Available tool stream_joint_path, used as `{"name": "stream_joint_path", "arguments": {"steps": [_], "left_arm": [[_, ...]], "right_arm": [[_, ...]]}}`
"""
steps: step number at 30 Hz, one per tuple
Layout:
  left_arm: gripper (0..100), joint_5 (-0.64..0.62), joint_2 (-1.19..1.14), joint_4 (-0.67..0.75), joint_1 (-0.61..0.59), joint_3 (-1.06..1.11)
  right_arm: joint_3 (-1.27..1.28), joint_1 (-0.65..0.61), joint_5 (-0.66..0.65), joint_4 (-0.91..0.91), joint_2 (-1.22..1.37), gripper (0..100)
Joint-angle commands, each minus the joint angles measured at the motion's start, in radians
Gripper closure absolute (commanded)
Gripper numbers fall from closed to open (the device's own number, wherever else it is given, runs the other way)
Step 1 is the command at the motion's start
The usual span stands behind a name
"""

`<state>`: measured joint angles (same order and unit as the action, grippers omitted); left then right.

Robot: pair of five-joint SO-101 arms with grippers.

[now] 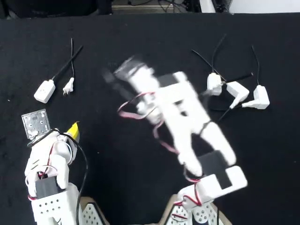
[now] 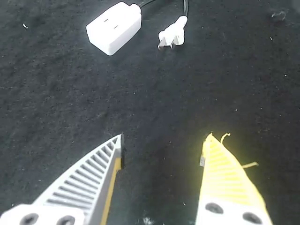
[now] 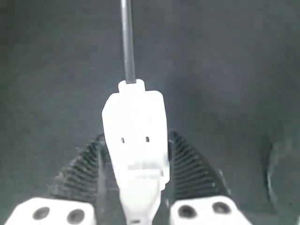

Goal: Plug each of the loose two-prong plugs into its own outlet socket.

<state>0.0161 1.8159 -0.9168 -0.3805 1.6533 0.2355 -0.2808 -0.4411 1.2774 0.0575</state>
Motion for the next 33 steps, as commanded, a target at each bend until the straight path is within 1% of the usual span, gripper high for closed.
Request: {"name": "stream_joint_path", "arguments": {"steps": [1, 4, 8, 12, 18, 23, 28, 33], "left_arm": [[73, -0.009, 0.006, 0.003, -0.001, -0.058], [73, -0.009, 0.006, 0.003, -0.001, -0.056], [73, -0.009, 0.006, 0.003, -0.001, -0.053], [73, -0.009, 0.006, 0.003, -0.001, -0.050], [73, -0.009, 0.006, 0.003, -0.001, -0.048], [73, -0.009, 0.006, 0.003, -0.001, -0.048], [73, -0.009, 0.006, 0.002, -0.001, -0.053], [73, -0.009, 0.006, 0.002, -0.001, -0.053]], "right_arm": [[-0.133, 0.167, 0.126, 0.072, -0.064, 98.7], [-0.183, 0.258, 0.187, 0.069, -0.062, 98.7], [-0.214, 0.344, 0.261, 0.006, -0.038, 98.7], [-0.292, 0.362, 0.275, -0.006, 0.093, 98.7], [-0.544, 0.368, 0.276, 0.002, 0.351, 98.7], [-0.765, 0.374, 0.276, 0.064, 0.561, 98.6], [-1.015, 0.408, 0.276, 0.196, 0.769, 98.5], [-1.302, 0.414, 0.276, 0.316, 0.960, 97.3]]}}
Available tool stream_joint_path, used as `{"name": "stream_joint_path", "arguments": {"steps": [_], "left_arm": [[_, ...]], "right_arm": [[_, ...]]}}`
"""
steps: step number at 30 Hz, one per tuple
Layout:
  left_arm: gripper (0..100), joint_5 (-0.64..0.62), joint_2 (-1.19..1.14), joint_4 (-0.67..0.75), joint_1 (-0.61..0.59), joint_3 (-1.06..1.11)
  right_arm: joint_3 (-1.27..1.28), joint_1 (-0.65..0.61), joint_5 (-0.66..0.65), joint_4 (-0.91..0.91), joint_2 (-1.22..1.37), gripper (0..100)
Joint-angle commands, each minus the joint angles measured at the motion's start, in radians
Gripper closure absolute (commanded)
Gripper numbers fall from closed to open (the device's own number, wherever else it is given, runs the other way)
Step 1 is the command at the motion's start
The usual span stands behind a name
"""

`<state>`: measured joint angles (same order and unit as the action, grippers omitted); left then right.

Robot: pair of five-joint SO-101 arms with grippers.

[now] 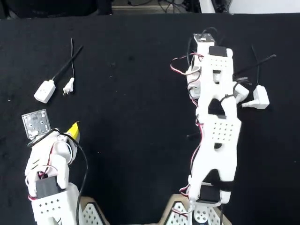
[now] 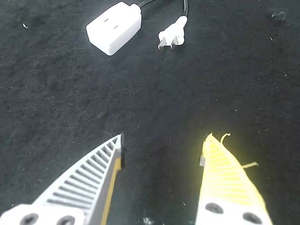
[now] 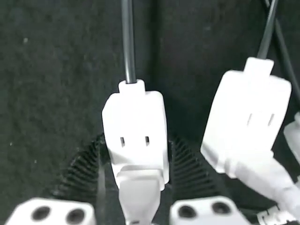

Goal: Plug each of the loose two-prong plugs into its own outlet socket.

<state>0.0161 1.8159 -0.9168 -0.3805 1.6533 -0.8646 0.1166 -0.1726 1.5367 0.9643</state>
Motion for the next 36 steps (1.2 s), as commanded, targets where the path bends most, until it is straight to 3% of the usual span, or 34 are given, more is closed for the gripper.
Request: {"name": "stream_joint_path", "arguments": {"steps": [1, 7, 11, 23, 27, 36], "left_arm": [[73, -0.009, 0.006, 0.002, -0.001, -0.053], [73, -0.009, 0.006, 0.003, -0.001, -0.053], [73, -0.009, 0.006, 0.003, -0.001, -0.053], [73, -0.009, 0.006, 0.003, -0.001, -0.053], [73, -0.009, 0.006, 0.003, -0.001, -0.053], [73, -0.009, 0.006, 0.005, 0.001, -0.053]], "right_arm": [[-0.262, 0.017, 0.008, 0.078, 0.087, 95.2], [-0.588, -0.009, 0.008, 0.219, 0.254, 78.0], [-0.708, -0.009, 0.008, 0.227, 0.305, 77.3], [-0.700, -0.025, 0.008, 0.232, 0.147, 77.2], [-0.535, -0.040, 0.008, 0.233, -0.035, 77.2], [0.219, -0.172, 0.006, 0.192, -0.668, 76.9]]}}
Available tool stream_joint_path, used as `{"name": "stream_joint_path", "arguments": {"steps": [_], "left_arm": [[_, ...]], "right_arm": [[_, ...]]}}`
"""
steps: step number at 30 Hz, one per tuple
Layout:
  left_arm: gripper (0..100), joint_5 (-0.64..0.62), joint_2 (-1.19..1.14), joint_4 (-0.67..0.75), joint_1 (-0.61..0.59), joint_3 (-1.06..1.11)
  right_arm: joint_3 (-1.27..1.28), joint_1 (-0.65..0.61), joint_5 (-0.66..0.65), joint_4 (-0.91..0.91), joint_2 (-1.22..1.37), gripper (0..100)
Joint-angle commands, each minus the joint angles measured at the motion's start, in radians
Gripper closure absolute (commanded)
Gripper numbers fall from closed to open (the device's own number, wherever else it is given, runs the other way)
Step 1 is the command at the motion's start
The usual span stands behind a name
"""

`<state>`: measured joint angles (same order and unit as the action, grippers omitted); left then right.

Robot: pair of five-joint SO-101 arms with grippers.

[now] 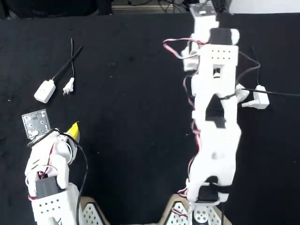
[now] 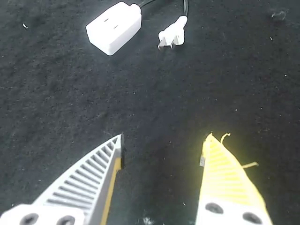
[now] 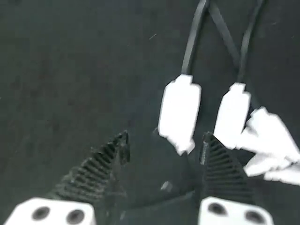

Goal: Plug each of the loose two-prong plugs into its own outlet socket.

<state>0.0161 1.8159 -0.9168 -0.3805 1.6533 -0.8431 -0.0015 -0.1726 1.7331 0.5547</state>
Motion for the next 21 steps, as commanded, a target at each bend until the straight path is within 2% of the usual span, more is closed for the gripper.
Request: {"name": "stream_joint_path", "arguments": {"steps": [1, 6, 10, 15, 18, 21], "left_arm": [[73, -0.009, 0.006, 0.005, 0.001, -0.053], [73, -0.009, 0.006, 0.005, 0.001, -0.051], [73, -0.009, 0.006, 0.005, 0.001, -0.048], [73, -0.009, 0.006, 0.002, 0.001, -0.048], [73, -0.009, 0.006, -0.003, 0.001, -0.051], [73, -0.009, 0.003, -0.003, 0.001, -0.051]], "right_arm": [[0.265, -0.069, 0.005, -0.015, -0.317, 76.9], [0.616, -0.161, 0.000, -0.097, -0.553, 76.9], [0.947, -0.238, -0.003, -0.269, -0.690, 77.2], [1.339, -0.408, -0.060, -0.506, -0.878, 77.3], [1.547, -0.500, 0.017, -0.674, -0.963, 77.3], [1.715, -0.526, 0.132, -0.876, -0.990, 78.6]]}}
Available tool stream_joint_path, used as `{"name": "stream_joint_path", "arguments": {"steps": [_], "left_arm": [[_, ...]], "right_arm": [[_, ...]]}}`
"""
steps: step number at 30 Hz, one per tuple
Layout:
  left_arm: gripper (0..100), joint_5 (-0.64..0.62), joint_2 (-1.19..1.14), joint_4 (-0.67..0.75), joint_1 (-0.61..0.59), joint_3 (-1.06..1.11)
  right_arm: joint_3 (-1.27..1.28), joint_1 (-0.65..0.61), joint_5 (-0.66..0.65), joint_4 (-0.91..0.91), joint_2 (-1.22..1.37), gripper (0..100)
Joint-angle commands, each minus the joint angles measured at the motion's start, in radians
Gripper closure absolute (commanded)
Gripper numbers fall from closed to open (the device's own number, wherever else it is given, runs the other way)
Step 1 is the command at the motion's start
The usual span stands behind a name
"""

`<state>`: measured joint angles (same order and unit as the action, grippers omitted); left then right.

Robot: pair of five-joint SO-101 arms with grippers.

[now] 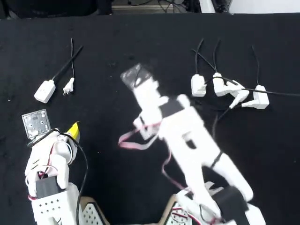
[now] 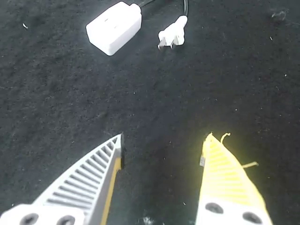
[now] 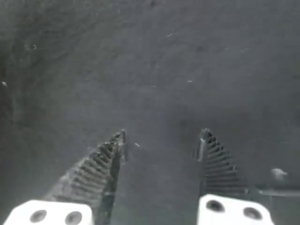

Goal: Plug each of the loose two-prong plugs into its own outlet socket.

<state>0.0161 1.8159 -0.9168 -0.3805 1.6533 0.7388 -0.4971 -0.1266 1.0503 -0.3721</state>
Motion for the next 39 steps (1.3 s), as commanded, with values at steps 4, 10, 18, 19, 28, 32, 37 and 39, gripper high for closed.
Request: {"name": "stream_joint_path", "arguments": {"steps": [4, 10, 18, 19, 28, 32, 37, 39], "left_arm": [[73, -0.008, 0.000, -0.021, -0.002, -0.061], [73, 0.049, -0.003, -0.055, -0.008, -0.163], [72, 0.308, -0.161, -0.017, -0.096, -0.283], [72, 0.322, -0.212, -0.002, -0.122, -0.315], [72, 0.443, -0.865, 0.017, -0.162, -0.742], [72, 0.508, -1.160, 0.018, -0.157, -0.966], [68, 0.574, -1.516, 0.009, -0.156, -1.239], [68, 0.614, -1.637, 0.009, -0.156, -1.339]], "right_arm": [[0.252, -0.031, 0.127, -0.359, -0.064, 94.3], [0.352, -0.035, 0.127, -0.511, -0.071, 97.8], [0.355, -0.035, 0.127, -0.517, -0.070, 98.0], [0.355, -0.035, 0.127, -0.517, -0.070, 98.0], [0.355, -0.035, 0.127, -0.517, -0.070, 98.0], [0.355, -0.035, 0.127, -0.517, -0.070, 98.0], [0.355, -0.034, 0.127, -0.517, -0.068, 98.0], [0.355, -0.034, 0.127, -0.517, -0.068, 98.0]]}}
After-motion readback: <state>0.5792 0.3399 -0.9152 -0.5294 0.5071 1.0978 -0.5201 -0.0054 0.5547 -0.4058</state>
